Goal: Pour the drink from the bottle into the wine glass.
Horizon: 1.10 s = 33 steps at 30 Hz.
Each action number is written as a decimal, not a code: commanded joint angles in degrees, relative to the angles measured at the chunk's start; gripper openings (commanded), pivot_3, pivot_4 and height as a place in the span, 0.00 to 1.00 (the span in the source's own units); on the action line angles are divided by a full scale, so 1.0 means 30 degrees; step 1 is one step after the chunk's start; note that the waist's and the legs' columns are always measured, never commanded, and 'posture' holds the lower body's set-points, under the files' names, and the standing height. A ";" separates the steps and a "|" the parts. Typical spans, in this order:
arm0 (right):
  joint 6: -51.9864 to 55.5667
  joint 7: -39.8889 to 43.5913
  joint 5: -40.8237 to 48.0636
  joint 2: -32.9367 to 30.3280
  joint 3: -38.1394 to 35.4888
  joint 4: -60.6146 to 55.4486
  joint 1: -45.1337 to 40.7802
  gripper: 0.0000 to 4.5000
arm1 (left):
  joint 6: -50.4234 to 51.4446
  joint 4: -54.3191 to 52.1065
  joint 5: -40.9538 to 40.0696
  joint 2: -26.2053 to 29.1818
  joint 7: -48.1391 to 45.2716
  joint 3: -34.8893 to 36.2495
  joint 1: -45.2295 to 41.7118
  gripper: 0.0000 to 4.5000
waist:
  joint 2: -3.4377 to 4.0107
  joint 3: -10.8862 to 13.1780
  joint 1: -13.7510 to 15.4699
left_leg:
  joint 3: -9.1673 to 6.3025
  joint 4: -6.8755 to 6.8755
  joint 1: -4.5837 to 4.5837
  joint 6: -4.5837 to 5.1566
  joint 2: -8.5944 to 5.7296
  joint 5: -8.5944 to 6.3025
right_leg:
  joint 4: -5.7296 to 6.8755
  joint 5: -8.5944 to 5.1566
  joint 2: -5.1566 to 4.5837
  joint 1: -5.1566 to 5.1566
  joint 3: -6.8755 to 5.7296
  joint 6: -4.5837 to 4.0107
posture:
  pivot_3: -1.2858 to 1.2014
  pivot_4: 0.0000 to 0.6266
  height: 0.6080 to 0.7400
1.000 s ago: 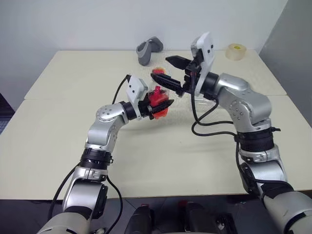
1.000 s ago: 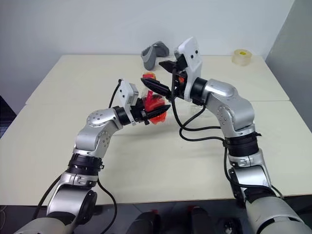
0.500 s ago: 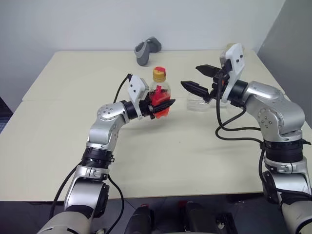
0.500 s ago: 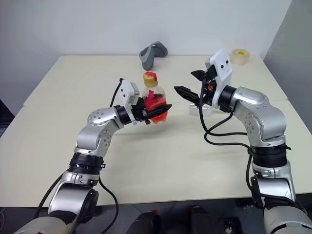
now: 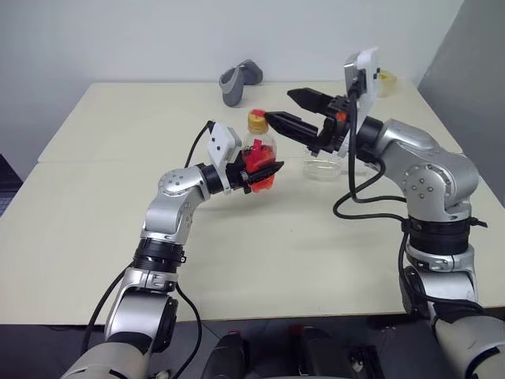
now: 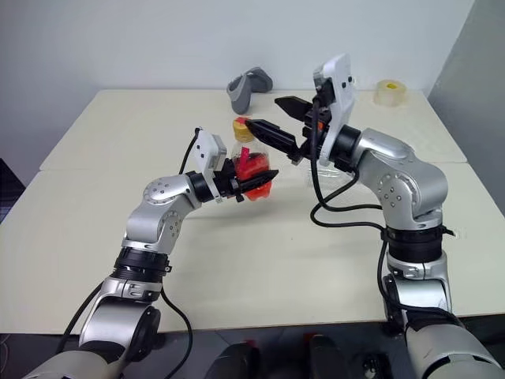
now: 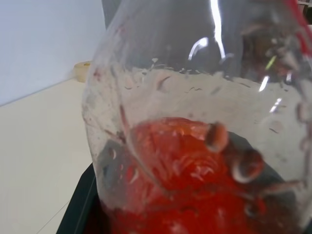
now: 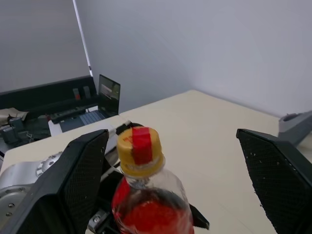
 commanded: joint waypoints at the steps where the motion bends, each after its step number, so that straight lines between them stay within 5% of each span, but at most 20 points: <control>1: -0.0589 0.0329 0.0122 0.0300 0.0281 0.0011 -0.0618 0.99 | -0.0474 -0.0595 -0.0200 0.0095 0.0000 0.0321 -0.0455 0.49 | 0.0001 0.0000 -0.0003 | 0.0001 0.0000 0.0000 -0.0002 0.0000 0.0001 | 0.0001 0.0000 0.0000 -0.0001 0.0002 0.0000 | 0.52 0.24 1.00; 16: -0.2500 0.1095 -0.1242 0.0960 0.1635 0.1860 -0.1212 0.99 | -0.0440 -0.0784 -0.0209 0.0266 -0.0047 0.0359 -0.0274 0.49 | 0.0001 0.0000 -0.0004 | 0.0000 0.0000 0.0001 -0.0004 -0.0001 0.0002 | 0.0002 0.0000 0.0000 -0.0004 0.0002 0.0000 | 0.52 0.24 1.00; 20: -0.3184 0.0950 -0.1695 0.1163 0.1573 0.2155 -0.1214 0.78 | -0.0331 -0.1025 -0.0243 0.0276 -0.0039 0.0297 -0.0117 0.49 | 0.0001 0.0000 -0.0004 | -0.0001 0.0000 0.0002 -0.0005 0.0000 0.0003 | 0.0003 0.0000 0.0000 -0.0004 0.0001 0.0000 | 0.52 0.24 1.00; 27: -0.3444 0.1050 -0.1796 0.1110 0.1611 0.2051 -0.1163 0.26 | -0.0318 -0.0975 -0.0234 0.0216 -0.0026 0.0234 -0.0252 0.49 | 0.0001 0.0000 -0.0005 | -0.0003 0.0000 0.0000 -0.0004 0.0000 0.0002 | 0.0004 0.0000 0.0000 -0.0008 -0.0001 0.0000 | 0.52 0.24 1.00; 33: -0.3161 0.1239 -0.1510 0.0904 0.1524 0.1725 -0.1096 0.26 | -0.0287 -0.1087 -0.0255 0.0186 -0.0027 0.0198 -0.0234 0.49 | 0.0001 0.0000 -0.0004 | -0.0001 0.0000 0.0001 -0.0005 0.0000 0.0003 | 0.0004 0.0000 0.0000 -0.0008 0.0001 0.0000 | 0.52 0.24 1.00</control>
